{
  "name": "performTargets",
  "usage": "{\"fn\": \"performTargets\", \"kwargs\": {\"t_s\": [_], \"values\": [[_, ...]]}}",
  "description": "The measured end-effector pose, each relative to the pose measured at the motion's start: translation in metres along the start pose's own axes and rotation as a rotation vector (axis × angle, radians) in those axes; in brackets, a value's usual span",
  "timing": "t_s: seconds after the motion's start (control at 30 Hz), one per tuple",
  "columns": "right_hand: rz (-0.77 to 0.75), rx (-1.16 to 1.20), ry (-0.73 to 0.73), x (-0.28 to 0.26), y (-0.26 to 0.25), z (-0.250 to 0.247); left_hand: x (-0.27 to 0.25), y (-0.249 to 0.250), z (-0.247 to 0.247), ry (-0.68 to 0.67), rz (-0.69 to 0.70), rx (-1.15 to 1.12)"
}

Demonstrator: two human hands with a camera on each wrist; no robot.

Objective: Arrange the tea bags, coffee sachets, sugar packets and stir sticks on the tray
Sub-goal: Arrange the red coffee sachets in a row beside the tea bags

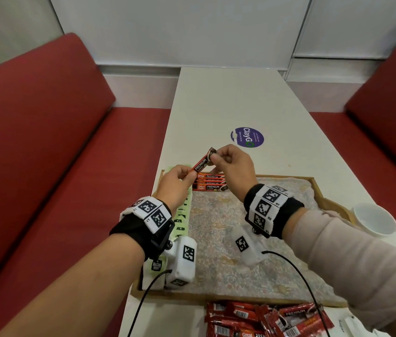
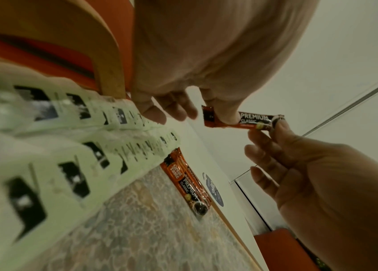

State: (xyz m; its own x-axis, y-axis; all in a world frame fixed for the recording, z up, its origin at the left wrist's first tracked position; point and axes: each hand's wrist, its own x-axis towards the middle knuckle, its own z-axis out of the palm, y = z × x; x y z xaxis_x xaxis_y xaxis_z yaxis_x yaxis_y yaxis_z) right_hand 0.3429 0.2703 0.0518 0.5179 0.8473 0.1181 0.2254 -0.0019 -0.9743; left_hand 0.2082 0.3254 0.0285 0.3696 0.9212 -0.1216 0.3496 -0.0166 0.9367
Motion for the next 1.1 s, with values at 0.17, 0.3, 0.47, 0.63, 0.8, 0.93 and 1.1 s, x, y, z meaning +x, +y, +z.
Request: {"fn": "performTargets", "kwargs": {"t_s": [0.17, 0.3, 0.47, 0.63, 0.8, 0.93, 1.1], "values": [[-0.025, -0.091, -0.042, 0.004, 0.008, -0.011, 0.001, 0.004, -0.003, 0.007, 0.080, 0.087], [-0.022, -0.361, -0.141, 0.009, 0.015, -0.024, 0.003, 0.005, -0.004, -0.001, 0.099, 0.236], [0.101, -0.601, -0.280, 0.010, 0.025, -0.036, 0.001, 0.009, -0.002, -0.018, 0.094, 0.336], [0.177, -0.656, -0.249, 0.012, 0.035, -0.037, 0.006, 0.006, -0.002, -0.029, 0.068, 0.432], [0.210, -0.750, -0.237, 0.015, 0.042, -0.034, 0.010, -0.002, -0.005, -0.044, 0.069, 0.434], [0.218, -0.806, -0.237, 0.016, 0.043, -0.030, 0.011, -0.005, -0.005, -0.039, 0.077, 0.434], [0.222, -0.783, -0.240, 0.015, 0.043, -0.024, 0.011, -0.006, -0.004, -0.031, 0.067, 0.430]]}}
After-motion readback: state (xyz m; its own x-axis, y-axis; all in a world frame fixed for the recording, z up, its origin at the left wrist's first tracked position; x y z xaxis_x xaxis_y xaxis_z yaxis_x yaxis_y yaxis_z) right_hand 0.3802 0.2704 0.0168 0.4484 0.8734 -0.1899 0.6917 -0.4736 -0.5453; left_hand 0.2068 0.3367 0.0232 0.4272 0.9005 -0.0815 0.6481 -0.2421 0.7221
